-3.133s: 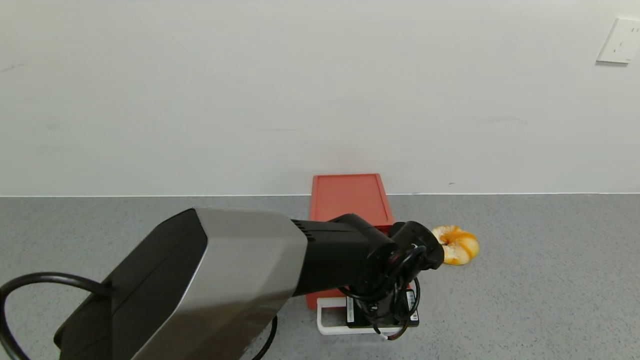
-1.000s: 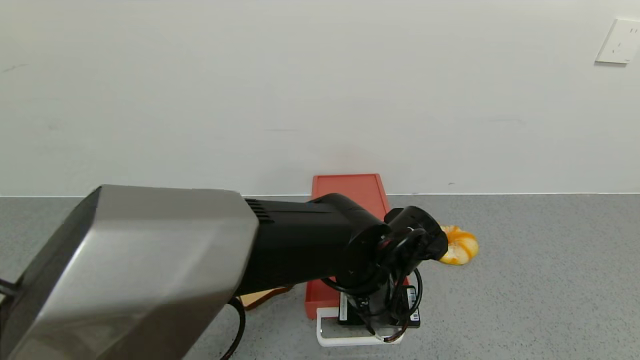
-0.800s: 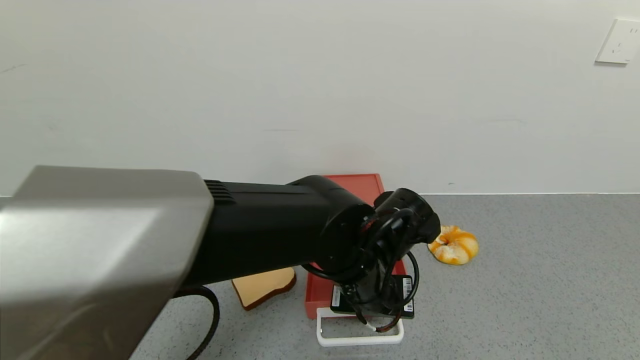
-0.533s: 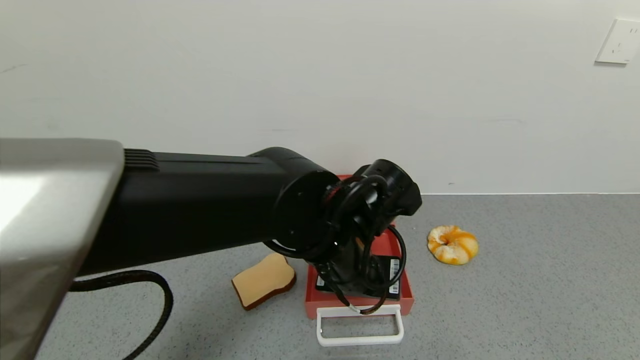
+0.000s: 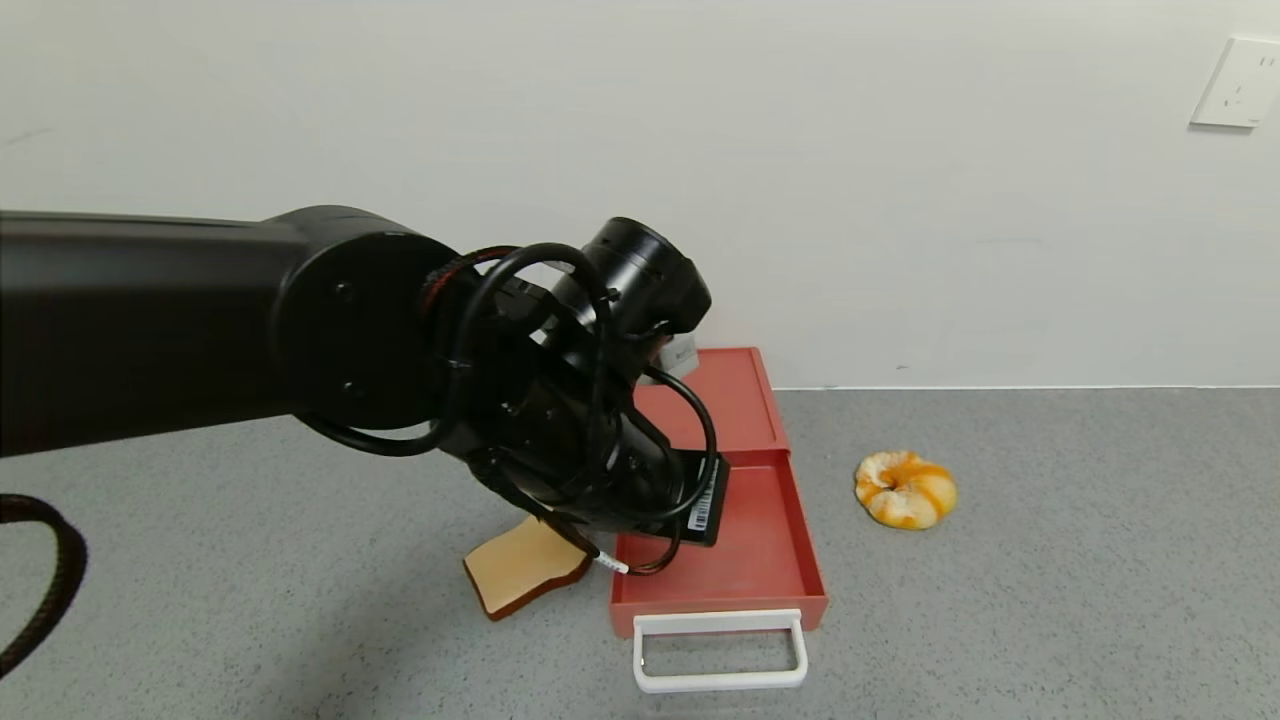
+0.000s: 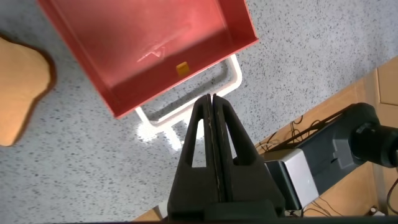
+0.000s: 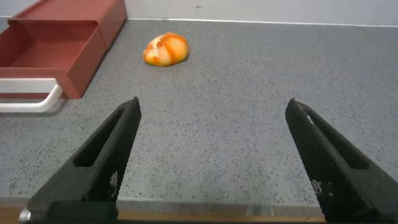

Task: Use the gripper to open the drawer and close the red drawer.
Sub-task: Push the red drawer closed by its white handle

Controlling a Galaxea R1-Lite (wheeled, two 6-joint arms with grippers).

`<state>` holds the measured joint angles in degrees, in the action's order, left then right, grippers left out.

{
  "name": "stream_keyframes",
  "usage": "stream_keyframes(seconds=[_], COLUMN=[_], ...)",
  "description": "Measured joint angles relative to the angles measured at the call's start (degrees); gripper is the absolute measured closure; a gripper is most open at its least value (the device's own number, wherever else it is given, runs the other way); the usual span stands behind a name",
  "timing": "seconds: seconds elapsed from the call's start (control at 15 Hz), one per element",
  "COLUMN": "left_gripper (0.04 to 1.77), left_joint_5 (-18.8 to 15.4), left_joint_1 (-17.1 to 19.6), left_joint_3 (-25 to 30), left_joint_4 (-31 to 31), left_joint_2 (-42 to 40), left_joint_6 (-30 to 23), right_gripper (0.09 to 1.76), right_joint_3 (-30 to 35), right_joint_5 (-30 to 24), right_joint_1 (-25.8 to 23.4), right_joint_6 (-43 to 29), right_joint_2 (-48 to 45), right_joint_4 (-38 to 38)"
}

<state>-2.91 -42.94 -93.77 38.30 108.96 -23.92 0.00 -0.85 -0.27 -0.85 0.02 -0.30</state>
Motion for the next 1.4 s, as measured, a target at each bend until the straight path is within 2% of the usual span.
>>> stream_keyframes(seconds=[0.27, 0.47, 0.67, 0.87, 1.07, 1.2, 1.4], left_gripper=[1.70, 1.70, 1.70, 1.70, 1.70, 1.70, 1.70], left_joint_5=[-4.44, -6.51, -12.41, -15.36, -19.36, -22.36, -22.94], left_joint_1=[4.49, 8.22, 12.42, 15.93, 19.74, 22.08, 23.52], left_joint_3=[5.44, 9.73, 13.26, 16.85, 22.36, 25.99, 27.62], left_joint_4=[-3.69, -6.25, -7.55, -8.57, -13.09, -16.64, -16.94], left_joint_2=[-5.05, -8.79, -12.80, -16.70, -19.77, -21.55, -22.99], left_joint_6=[5.71, 10.80, 16.54, 21.97, 29.51, 31.62, 31.79], right_gripper=[0.14, 0.14, 0.14, 0.14, 0.14, 0.14, 0.14], right_joint_3=[0.00, 0.00, 0.00, 0.00, 0.00, 0.00, 0.00], right_joint_5=[0.01, 0.00, 0.01, 0.00, 0.00, 0.00, 0.00], right_joint_1=[0.00, 0.00, 0.00, 0.00, 0.00, 0.00, 0.00], right_joint_6=[-0.02, 0.00, 0.00, -0.02, 0.00, 0.00, -0.02], right_joint_2=[0.00, 0.00, 0.00, 0.00, 0.00, 0.00, 0.00], right_joint_4=[-0.02, -0.02, -0.02, 0.00, 0.00, 0.00, -0.02])
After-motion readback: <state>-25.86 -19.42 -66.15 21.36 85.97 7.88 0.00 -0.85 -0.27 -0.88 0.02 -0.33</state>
